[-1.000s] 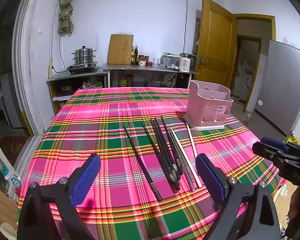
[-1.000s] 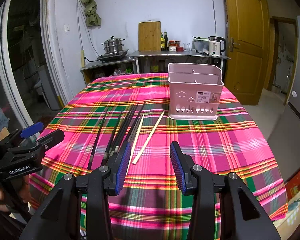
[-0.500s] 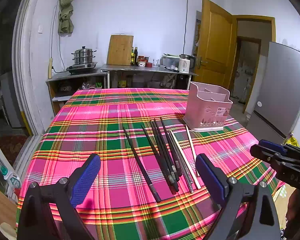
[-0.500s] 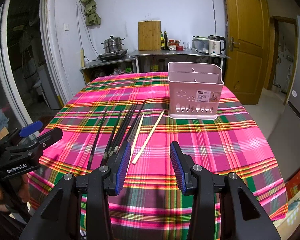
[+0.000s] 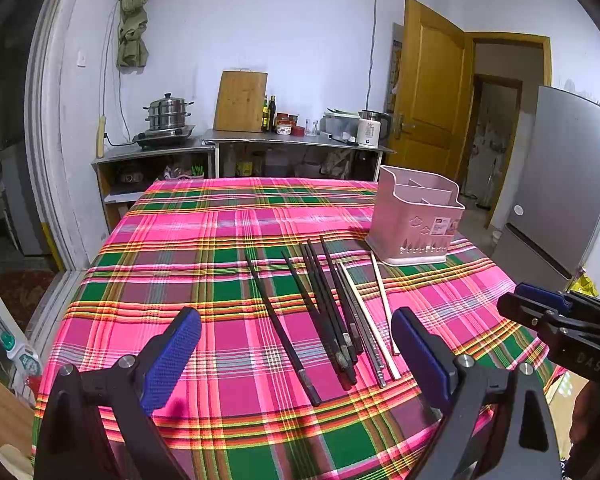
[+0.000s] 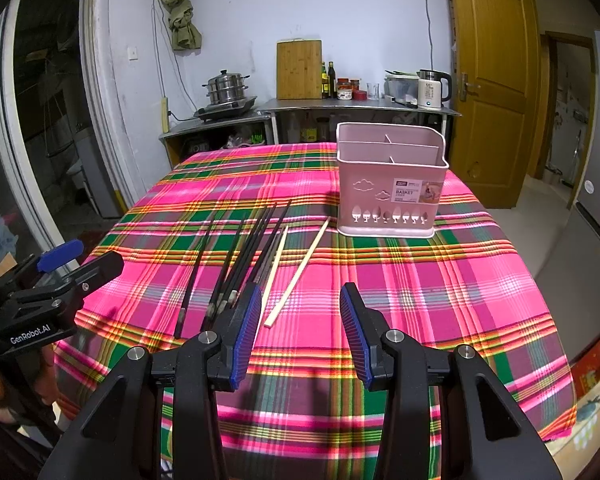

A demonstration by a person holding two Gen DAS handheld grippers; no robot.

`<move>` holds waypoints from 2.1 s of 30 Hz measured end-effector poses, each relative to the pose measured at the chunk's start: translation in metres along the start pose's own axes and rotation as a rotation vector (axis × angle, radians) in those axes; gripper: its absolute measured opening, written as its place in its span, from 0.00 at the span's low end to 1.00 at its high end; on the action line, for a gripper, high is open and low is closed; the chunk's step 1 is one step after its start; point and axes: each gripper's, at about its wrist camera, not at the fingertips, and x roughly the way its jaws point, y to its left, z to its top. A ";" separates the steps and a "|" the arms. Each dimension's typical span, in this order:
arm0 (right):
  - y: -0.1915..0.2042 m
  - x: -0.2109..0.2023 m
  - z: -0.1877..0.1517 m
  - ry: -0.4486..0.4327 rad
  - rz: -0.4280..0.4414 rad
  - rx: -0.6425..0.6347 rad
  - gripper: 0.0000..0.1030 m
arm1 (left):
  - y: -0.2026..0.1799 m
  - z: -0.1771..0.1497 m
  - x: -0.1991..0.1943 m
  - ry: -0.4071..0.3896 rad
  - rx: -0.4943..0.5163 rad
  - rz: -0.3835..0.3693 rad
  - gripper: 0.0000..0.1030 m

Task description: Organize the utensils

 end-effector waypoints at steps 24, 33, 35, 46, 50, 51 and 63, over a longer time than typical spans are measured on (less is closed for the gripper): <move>0.003 0.004 -0.003 0.013 -0.001 -0.001 0.41 | 0.000 -0.002 0.000 0.002 -0.004 -0.003 0.94; 0.003 0.009 -0.002 0.026 0.002 0.002 0.41 | 0.002 -0.005 0.007 0.022 -0.013 -0.015 0.94; 0.003 0.011 -0.002 0.032 0.004 0.005 0.41 | 0.004 -0.005 0.010 0.034 -0.023 -0.035 0.94; -0.004 0.035 0.000 0.080 0.017 0.029 0.41 | 0.006 -0.002 0.053 0.138 -0.028 -0.042 0.94; -0.010 0.048 0.004 0.097 0.017 0.040 0.41 | 0.007 0.005 0.076 0.179 -0.035 -0.057 0.90; -0.010 0.052 0.006 0.102 0.017 0.042 0.41 | 0.009 0.006 0.081 0.189 -0.042 -0.057 0.90; -0.007 0.100 0.030 0.138 0.060 0.032 0.41 | 0.043 0.014 0.159 0.350 -0.147 -0.005 0.65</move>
